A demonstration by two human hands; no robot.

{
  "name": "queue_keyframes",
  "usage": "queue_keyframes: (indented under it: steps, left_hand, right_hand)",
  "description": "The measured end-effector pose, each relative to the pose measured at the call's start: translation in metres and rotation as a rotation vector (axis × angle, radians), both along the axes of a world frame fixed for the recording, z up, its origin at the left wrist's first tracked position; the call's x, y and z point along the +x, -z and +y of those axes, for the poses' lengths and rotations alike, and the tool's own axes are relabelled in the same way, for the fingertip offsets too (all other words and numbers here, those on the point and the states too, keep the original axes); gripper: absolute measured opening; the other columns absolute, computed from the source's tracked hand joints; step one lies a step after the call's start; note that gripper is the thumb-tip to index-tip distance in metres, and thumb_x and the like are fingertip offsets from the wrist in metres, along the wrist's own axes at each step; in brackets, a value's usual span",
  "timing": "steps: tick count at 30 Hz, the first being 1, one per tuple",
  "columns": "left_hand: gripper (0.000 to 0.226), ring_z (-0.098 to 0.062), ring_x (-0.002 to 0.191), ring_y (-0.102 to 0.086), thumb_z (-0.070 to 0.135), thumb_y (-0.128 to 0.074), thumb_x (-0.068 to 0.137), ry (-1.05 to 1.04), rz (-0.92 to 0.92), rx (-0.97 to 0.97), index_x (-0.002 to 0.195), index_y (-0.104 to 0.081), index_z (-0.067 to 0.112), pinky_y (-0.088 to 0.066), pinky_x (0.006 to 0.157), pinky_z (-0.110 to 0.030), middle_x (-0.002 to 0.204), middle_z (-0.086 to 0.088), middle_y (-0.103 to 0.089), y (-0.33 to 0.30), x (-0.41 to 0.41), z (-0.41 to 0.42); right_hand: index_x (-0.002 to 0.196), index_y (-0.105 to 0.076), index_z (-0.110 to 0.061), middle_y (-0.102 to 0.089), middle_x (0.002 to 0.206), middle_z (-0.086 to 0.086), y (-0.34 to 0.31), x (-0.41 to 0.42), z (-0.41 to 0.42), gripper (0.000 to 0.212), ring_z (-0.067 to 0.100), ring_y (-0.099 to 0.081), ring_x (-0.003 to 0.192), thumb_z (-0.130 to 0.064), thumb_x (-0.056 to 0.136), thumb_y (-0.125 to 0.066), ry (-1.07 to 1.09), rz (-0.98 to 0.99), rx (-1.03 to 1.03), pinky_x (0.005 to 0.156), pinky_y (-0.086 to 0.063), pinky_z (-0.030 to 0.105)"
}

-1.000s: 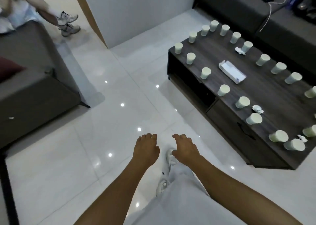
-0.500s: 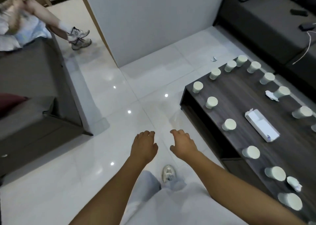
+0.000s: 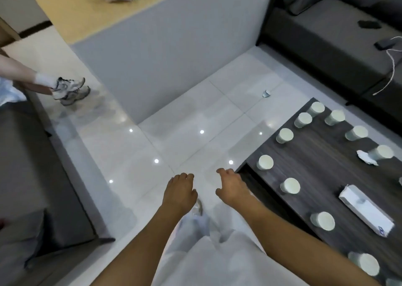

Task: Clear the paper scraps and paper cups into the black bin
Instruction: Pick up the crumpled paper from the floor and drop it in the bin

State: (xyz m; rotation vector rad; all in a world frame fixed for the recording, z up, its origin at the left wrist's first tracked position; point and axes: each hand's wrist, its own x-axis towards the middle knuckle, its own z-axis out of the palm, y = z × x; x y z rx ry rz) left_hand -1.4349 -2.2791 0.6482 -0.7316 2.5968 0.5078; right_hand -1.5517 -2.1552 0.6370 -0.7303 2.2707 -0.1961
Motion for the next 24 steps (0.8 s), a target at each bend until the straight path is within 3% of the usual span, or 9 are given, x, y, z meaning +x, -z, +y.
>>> queue_keyframes:
  steps: [11,18,24]
  left_hand:
    - [0.044,-0.021,0.119,-0.047,0.028,-0.045,0.095,0.24,0.022,0.001,0.136,-0.042,0.013,-0.036,0.099,-0.028,0.13,-0.004,-0.051,-0.01,-0.187,-0.137]
    - [0.048,-0.022,0.122,-0.045,0.029,-0.045,0.095,0.355,0.024,-0.019,0.141,-0.038,0.013,-0.034,0.102,-0.029,0.135,-0.005,-0.049,0.004,-0.352,-0.197]
    - [0.047,-0.022,0.122,-0.046,0.028,-0.045,0.095,0.437,0.023,-0.012,0.14,-0.039,0.013,-0.035,0.102,-0.029,0.134,-0.006,-0.05,-0.003,-0.483,-0.226]
  right_hand:
    - [0.14,-0.036,-0.021,-0.043,0.134,0.008,-0.006,-0.147,-0.108,0.054,0.029,-0.045,0.12,-0.021,0.089,-0.056,0.247,-0.014,0.0,0.093,-0.042,0.038]
    - [0.146,-0.03,-0.02,-0.039,0.14,0.009,0.011,-0.287,-0.158,0.061,0.03,-0.041,0.125,-0.02,0.091,-0.056,0.342,-0.038,-0.004,0.099,-0.041,0.039]
    - [0.146,-0.029,-0.019,-0.038,0.138,0.01,0.002,-0.403,-0.181,0.062,0.029,-0.042,0.122,-0.02,0.09,-0.055,0.447,-0.037,-0.007,0.094,-0.043,0.038]
